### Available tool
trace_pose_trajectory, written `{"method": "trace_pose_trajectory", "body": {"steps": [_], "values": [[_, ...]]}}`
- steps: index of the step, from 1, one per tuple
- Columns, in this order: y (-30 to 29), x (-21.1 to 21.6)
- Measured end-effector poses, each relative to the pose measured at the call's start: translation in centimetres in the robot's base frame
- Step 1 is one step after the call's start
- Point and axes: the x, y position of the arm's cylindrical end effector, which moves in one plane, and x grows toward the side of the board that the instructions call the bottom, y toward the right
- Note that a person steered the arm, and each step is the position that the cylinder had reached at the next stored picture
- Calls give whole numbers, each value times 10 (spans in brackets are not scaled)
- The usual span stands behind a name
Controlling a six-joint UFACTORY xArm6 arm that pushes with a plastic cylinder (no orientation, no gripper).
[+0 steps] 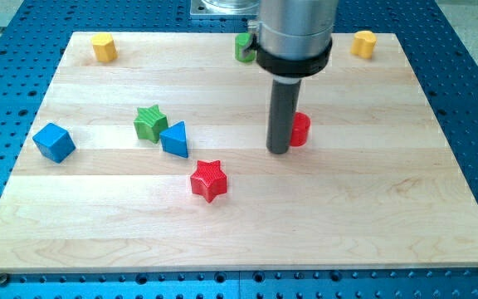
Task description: Put the circle at the center right of the board
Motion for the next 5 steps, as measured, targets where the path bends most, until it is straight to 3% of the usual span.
{"method": "trace_pose_trajectory", "body": {"steps": [5], "values": [[51,-50]]}}
